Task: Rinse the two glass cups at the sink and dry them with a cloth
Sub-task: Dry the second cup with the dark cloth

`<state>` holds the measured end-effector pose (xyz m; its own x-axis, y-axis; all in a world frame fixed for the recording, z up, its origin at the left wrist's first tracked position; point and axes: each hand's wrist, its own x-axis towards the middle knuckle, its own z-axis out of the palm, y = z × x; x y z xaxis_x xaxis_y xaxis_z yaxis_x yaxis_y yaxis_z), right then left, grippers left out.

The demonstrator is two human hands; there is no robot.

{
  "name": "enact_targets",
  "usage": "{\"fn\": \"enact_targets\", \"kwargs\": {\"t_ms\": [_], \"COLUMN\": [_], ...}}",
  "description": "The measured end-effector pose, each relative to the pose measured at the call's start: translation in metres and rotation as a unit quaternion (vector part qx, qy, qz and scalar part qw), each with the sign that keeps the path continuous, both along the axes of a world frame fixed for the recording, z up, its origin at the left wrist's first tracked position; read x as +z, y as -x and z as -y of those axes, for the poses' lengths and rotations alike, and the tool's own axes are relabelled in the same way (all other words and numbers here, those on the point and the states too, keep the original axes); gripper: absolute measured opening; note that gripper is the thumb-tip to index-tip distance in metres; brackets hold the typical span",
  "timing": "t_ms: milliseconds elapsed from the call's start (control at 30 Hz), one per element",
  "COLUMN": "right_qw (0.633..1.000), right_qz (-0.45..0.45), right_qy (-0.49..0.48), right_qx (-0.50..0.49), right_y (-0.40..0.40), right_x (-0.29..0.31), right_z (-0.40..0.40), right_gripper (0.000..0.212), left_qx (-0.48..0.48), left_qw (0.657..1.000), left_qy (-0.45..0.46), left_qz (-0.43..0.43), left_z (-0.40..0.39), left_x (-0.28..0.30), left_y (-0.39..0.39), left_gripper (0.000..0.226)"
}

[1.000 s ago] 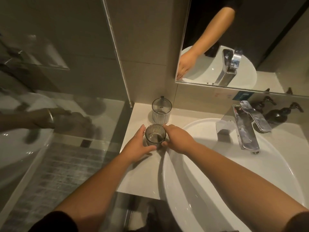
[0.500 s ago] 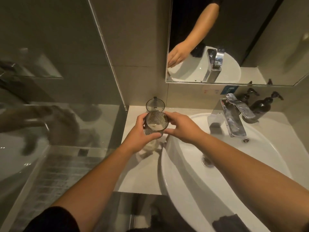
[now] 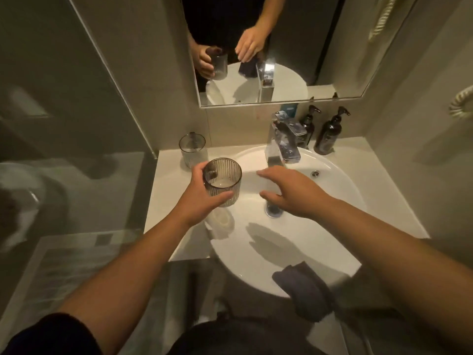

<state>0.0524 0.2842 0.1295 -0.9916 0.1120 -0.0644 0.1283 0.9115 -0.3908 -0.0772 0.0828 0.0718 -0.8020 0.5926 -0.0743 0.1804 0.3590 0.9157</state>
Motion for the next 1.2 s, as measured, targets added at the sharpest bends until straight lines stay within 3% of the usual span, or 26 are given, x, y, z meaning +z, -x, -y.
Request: {"fn": "enact_targets", "kwargs": {"t_ms": [133, 300, 467, 633, 967, 1100, 1200], "right_qw": [0.999, 0.990, 0.970, 0.964, 0.969, 0.987, 0.994], "right_qz": [0.024, 0.048, 0.048, 0.053, 0.003, 0.038, 0.073], "right_qy": [-0.038, -0.077, -0.171, -0.212, -0.209, -0.129, -0.026], "right_qx": [0.019, 0.110, 0.165, 0.151, 0.127, 0.090, 0.080], "right_y": [-0.085, -0.175, -0.211, -0.221, -0.197, -0.183, -0.177], "right_x": [-0.020, -0.062, -0.106, -0.132, -0.139, -0.142, -0.116], "right_z": [-0.009, 0.007, 0.034, 0.038, 0.034, 0.026, 0.020], "right_gripper": [0.042, 0.048, 0.086, 0.102, 0.067, 0.035, 0.031], "left_qx": [0.028, 0.070, 0.099, 0.123, 0.126, 0.114, 0.107], "left_qw": [1.000, 0.997, 0.995, 0.992, 0.991, 0.992, 0.993], "left_qy": [-0.004, -0.009, 0.004, 0.014, 0.036, 0.040, 0.041], "left_qz": [0.005, -0.009, -0.017, -0.035, -0.035, -0.032, -0.025], "left_z": [0.001, 0.010, 0.022, 0.037, 0.040, 0.045, 0.048], "left_x": [-0.005, -0.008, -0.003, 0.006, 0.015, 0.009, 0.007], "left_y": [-0.048, -0.106, -0.151, -0.182, -0.203, -0.203, -0.202], "left_gripper": [0.082, 0.077, 0.081, 0.082, 0.082, 0.085, 0.088]}}
